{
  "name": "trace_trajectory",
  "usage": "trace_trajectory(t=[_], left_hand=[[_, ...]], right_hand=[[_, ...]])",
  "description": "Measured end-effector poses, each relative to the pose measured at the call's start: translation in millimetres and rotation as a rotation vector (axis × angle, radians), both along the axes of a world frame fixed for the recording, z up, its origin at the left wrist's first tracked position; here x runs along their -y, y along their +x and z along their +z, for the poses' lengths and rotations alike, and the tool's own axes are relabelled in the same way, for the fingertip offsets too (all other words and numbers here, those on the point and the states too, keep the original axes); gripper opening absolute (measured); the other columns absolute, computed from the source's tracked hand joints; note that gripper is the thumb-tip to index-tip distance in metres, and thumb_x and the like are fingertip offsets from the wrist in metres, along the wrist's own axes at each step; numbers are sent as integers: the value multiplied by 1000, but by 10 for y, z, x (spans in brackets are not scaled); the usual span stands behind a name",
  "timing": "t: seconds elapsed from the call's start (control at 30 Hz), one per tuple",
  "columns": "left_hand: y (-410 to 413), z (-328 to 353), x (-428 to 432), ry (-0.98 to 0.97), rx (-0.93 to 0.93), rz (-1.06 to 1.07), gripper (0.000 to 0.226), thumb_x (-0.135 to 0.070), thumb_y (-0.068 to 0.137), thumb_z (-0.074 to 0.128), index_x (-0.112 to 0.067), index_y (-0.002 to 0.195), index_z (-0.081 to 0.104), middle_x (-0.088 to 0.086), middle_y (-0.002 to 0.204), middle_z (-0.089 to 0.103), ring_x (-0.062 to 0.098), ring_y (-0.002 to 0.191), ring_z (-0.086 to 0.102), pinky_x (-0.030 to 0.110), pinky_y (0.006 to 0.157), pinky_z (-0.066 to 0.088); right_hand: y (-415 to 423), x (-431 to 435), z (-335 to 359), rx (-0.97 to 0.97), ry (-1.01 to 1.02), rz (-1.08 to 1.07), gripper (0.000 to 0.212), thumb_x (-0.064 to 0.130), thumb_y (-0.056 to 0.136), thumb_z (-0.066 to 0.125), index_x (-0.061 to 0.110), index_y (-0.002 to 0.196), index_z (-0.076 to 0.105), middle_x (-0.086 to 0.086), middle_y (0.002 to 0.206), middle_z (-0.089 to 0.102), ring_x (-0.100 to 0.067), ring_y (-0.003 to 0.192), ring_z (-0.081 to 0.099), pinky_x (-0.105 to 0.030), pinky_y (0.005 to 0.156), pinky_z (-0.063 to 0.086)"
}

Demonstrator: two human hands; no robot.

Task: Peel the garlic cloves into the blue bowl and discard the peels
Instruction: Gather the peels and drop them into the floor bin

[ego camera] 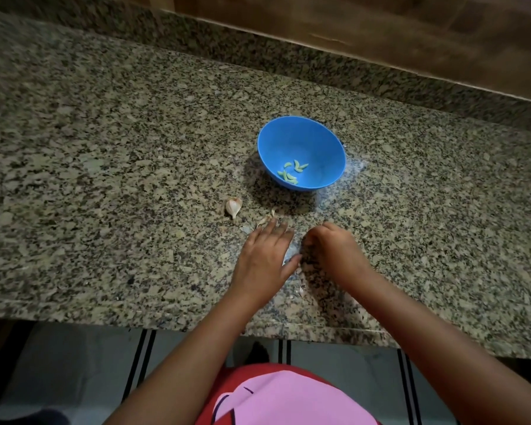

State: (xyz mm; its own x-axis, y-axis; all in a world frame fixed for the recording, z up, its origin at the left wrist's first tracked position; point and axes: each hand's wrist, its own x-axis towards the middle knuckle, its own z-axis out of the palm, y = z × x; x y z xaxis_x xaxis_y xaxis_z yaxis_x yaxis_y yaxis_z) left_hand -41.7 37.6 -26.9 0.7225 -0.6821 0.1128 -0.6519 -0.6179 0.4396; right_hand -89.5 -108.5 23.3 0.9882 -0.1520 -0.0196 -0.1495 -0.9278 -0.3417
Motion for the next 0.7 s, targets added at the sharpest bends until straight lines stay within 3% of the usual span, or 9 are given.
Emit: trace_trajectory(t=[0.17, 0.3, 0.37, 0.43, 0.57, 0.63, 0.7], left_hand=[[6, -30, 8, -3, 46, 9, 56, -47, 89, 33, -11, 123, 60, 7, 130, 59, 23, 127, 49, 37, 104, 31], [9, -71, 14, -16, 44, 11, 56, -46, 89, 33, -11, 125, 59, 8, 132, 57, 23, 129, 47, 39, 106, 34], [10, -73, 14, -19, 49, 7, 55, -45, 89, 34, -10, 124, 59, 8, 131, 58, 23, 128, 48, 39, 105, 35], [12, -79, 19, -31, 76, 9, 54, -43, 88, 35, -10, 121, 61, 8, 128, 60, 24, 126, 50, 40, 104, 38], [2, -96, 18, -31, 99, 17, 52, -43, 88, 36, -10, 120, 61, 7, 128, 60, 23, 127, 50, 38, 104, 37], [2, -91, 20, -27, 80, 7, 53, -43, 88, 36, -10, 121, 61, 8, 129, 59, 24, 127, 50, 39, 105, 37], [-5, -96, 22, -54, 70, 4, 51, -43, 90, 40, -9, 121, 60, 9, 129, 59, 25, 126, 50, 40, 105, 36]], right_hand=[[-76, -7, -159, 154, -135, 53, 9, -1, 68, 65, 2, 74, 59, -13, 70, 58, -28, 63, 55, -31, 51, 42], [-97, -30, -241, 285, -221, 59, 16, 3, 66, 72, 4, 70, 56, -11, 67, 57, -27, 61, 54, -32, 51, 49], [-91, -35, -280, 318, -272, 73, 5, 4, 72, 59, 4, 69, 55, -11, 66, 56, -29, 62, 55, -33, 47, 49], [-88, -30, -325, 341, -312, 86, 12, 8, 76, 47, 4, 68, 55, -12, 65, 56, -29, 61, 54, -34, 43, 47], [-77, -43, -336, 345, -383, 131, 12, 11, 79, 49, 7, 68, 53, -10, 63, 55, -26, 59, 52, -32, 42, 44], [-63, -67, -297, 293, -341, 94, 12, 12, 79, 49, 7, 69, 53, -10, 64, 56, -26, 59, 52, -30, 46, 41], [-100, -83, -261, 193, -123, -57, 7, 7, 81, 53, 6, 74, 54, -10, 72, 59, -26, 67, 54, -32, 54, 43]])
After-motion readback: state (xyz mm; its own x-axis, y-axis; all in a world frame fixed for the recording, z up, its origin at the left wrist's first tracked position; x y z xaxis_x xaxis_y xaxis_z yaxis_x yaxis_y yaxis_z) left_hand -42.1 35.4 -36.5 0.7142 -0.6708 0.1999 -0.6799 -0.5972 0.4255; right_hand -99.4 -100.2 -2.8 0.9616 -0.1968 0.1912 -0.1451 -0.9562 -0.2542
